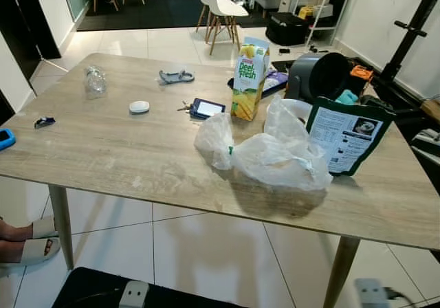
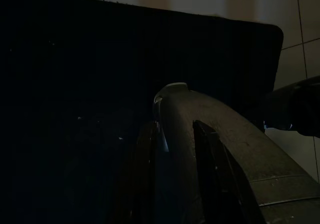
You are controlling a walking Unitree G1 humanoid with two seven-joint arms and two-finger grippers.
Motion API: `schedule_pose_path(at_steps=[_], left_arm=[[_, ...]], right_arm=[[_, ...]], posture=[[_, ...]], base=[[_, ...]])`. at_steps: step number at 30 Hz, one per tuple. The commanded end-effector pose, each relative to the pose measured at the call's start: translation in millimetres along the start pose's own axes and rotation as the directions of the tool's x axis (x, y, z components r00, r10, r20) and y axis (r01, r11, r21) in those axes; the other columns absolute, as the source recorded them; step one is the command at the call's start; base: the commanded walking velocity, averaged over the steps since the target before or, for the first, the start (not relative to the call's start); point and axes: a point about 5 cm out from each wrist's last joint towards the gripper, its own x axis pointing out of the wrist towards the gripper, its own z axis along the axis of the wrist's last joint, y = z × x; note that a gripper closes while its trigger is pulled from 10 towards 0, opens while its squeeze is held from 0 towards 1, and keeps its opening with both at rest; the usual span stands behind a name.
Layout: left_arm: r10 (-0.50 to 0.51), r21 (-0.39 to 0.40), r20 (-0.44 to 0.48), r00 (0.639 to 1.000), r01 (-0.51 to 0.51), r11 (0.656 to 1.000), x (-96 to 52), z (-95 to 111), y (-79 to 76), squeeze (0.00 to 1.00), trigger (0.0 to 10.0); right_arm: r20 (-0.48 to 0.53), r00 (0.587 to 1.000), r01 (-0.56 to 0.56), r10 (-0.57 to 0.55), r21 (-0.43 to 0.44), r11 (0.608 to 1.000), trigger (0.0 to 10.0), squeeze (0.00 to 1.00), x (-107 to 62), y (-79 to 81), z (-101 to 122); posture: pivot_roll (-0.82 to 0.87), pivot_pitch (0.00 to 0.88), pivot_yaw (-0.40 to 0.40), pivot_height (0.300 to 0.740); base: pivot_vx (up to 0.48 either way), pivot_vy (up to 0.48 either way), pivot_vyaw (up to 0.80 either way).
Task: Restocking fridge
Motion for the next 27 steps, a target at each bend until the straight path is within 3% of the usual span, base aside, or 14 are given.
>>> schedule_pose_path(at_steps=[1, 6, 8, 11, 14, 15, 16, 17, 18, 19, 20, 23, 25, 27], left_arm=[[-0.004, -0.002, -0.053, 0.999, 0.004, 1.0, -2.3, -15, -1.6, 0.0, 10.0], [-0.005, -0.004, -0.053, 0.999, 0.005, 1.0, -2.3, -15, -2.1, 0.0, 10.0], [-0.005, -0.004, -0.053, 0.999, 0.004, 1.0, -2.3, -15, -2.0, 0.0, 10.0], [0.003, -0.004, -0.052, 0.999, -0.003, 1.0, -3.4, -15, 1.9, 0.0, 10.0], [0.006, -0.005, -0.052, 0.999, -0.006, 1.0, -4.0, -15, 3.8, 0.0, 10.0], [0.007, -0.004, -0.052, 0.999, -0.007, 1.0, -4.1, -15, 4.2, 0.0, 10.0], [0.007, -0.004, -0.052, 0.999, -0.007, 1.0, -4.2, -15, 4.5, 0.0, 10.0], [0.008, -0.004, -0.051, 0.999, -0.008, 1.0, -4.2, -15, 4.7, 0.0, 10.0], [0.008, -0.004, -0.051, 0.999, -0.008, 1.0, -4.2, -15, 4.7, 0.0, 10.0], [0.008, -0.005, -0.05, 0.999, -0.008, 1.0, -4.2, -15, 4.7, 0.0, 10.0], [0.007, -0.006, -0.05, 0.999, -0.008, 1.0, -4.2, -15, 4.8, 0.0, 10.0], [0.006, -0.009, -0.049, 0.999, -0.006, 1.0, -4.0, -15, 4.2, 0.0, 10.0], [0.002, -0.01, -0.049, 0.999, -0.002, 1.0, -3.7, -15, 2.7, 0.0, 10.0], [0.0, -0.011, -0.05, 0.999, -0.001, 1.0, -3.6, -15, 2.4, 0.0, 10.0]], right_arm=[[-0.032, 0.995, 0.092, -0.091, 0.03, 0.995, 10.0, 0.0, 0.9, -20.9, -4], [-0.064, 0.978, 0.201, -0.197, 0.06, 0.978, 10.0, 0.0, 0.4, -47.8, -8], [-0.067, 0.976, 0.211, -0.207, 0.063, 0.975, 10.0, 0.0, 0.2, -50.1, -9], [-0.039, 0.927, 0.374, -0.373, 0.176, 0.911, 10.0, 0.0, -2.5, -91.8, 4], [0.013, 0.891, 0.435, -0.454, 0.259, 0.862, 10.0, 0.0, -5.5, -117.1, 22], [0.037, 0.875, 0.454, -0.483, 0.288, 0.843, 10.0, 0.14, -7.2, -126.6, 32], [0.052, 0.863, 0.466, -0.503, 0.308, 0.83, 10.0, 0.14, -8.6, -133.1, 38], [0.066, 0.851, 0.475, -0.522, 0.329, 0.816, 10.0, 0.4, -10.1, -139.3, 44], [0.066, 0.851, 0.475, -0.522, 0.329, 0.816, 10.0, 0.4, -10.1, -139.3, 44], [0.084, 0.836, 0.483, -0.542, 0.354, 0.8, 10.0, 0.85, -12.1, -146.6, 51], [0.103, 0.818, 0.489, -0.566, 0.393, 0.779, 10.0, 1.0, -14.9, -155.3, 60], [0.163, 0.776, 0.468, -0.61, 0.501, 0.728, 10.0, 1.0, -22.9, -174.1, 86], [0.266, 0.745, 0.377, -0.612, 0.59, 0.714, 10.0, 1.0, -31.5, -185.2, 117], [0.294, 0.732, 0.351, -0.614, 0.609, 0.711, 10.0, 1.0, -34.5, -188.3, 126]], posture=[[0.05, 0.0, -0.026, 0.74], [0.05, 0.0, -0.028, 0.74], [0.05, 0.0, -0.028, 0.74], [0.05, 0.0, -0.026, 0.74], [0.05, 0.0, -0.026, 0.74], [0.06, 0.0, -0.025, 0.74], [0.06, 0.0, -0.025, 0.74], [0.06, 0.0, -0.025, 0.74], [0.06, 0.0, -0.025, 0.74], [0.06, 0.0, -0.025, 0.74], [0.05, 0.0, -0.025, 0.74], [0.05, 0.0, -0.025, 0.74], [0.05, 0.0, -0.026, 0.74], [0.05, 0.0, -0.026, 0.74]], base=[[0.0, 0.0, 0.0], [0.0, 0.0, 0.0], [0.0, 0.0, 0.0], [0.0, 0.0, 0.0], [0.0, 0.0, 0.0], [0.0, 0.0, 0.0], [0.0, 0.0, 0.0], [0.0, 0.0, 0.0], [0.0, 0.0, 0.0], [0.0, 0.0, 0.0], [0.0, 0.0, 0.0], [0.0, 0.0, 0.0], [0.0, 0.0, 0.0], [0.0, 0.0, 0.0]])
